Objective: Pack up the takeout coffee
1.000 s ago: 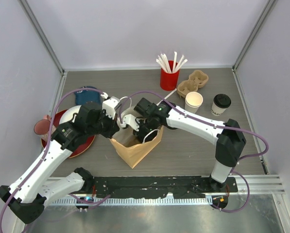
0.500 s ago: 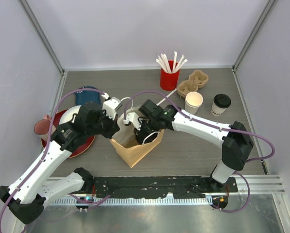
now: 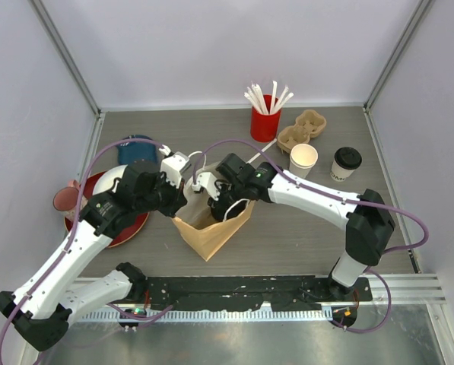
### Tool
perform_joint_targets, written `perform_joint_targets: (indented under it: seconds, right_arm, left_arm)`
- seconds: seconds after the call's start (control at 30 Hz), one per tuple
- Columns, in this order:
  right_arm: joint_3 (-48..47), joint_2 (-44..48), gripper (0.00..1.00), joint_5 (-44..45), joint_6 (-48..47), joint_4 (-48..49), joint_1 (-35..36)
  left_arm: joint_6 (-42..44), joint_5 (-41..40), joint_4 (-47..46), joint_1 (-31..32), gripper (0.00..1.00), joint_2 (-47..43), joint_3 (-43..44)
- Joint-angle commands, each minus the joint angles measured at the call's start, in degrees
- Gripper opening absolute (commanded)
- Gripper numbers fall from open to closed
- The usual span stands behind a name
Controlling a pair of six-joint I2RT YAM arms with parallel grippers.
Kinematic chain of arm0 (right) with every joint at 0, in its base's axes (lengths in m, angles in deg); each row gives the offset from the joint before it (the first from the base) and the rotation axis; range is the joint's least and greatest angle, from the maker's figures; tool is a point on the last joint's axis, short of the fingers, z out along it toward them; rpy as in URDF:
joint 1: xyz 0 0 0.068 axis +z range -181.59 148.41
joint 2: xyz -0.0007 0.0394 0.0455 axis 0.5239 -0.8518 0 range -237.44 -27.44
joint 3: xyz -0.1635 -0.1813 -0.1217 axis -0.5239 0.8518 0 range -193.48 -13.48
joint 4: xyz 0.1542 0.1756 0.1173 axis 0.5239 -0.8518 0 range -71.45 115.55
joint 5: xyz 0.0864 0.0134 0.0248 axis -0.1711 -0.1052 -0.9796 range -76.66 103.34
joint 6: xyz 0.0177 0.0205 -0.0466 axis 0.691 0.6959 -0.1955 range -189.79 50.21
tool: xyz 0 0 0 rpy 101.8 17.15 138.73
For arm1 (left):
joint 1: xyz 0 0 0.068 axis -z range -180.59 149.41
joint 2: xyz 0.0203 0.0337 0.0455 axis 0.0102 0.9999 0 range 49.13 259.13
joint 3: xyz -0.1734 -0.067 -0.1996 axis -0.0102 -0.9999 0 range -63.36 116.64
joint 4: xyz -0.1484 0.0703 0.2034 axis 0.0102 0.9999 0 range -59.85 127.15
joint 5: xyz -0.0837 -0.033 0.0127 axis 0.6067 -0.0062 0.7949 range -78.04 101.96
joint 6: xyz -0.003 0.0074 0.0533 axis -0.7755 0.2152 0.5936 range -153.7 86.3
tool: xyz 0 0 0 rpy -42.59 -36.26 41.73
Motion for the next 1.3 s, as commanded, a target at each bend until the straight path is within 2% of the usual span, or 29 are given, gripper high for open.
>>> perform_joint_targets:
  seconds: [0.0, 0.2, 0.7, 1.27]
  right_arm:
    - [0.6, -2.8, 0.24, 9.9, -3.3, -7.9, 0.2]
    - [-0.1, -0.3, 0.39, 10.1, -3.0, -8.7, 0.6]
    - [-7.3, 4.0, 0.54, 9.8, -2.3, -9.1, 2.2]
    - [-10.7, 7.6, 0.57, 7.2, 1.8, -5.2, 3.5]
  left_arm:
    - [0.9, 2.0, -2.0, 0.4, 0.0, -0.4, 1.1]
    - [1.1, 2.2, -1.1, 0.4, 0.0, -0.1, 1.7]
    - [3.6, 2.8, 1.9, 0.4, 0.0, 1.2, 2.8]
    - [4.5, 2.7, 2.8, 0.8, 0.0, 1.5, 3.3]
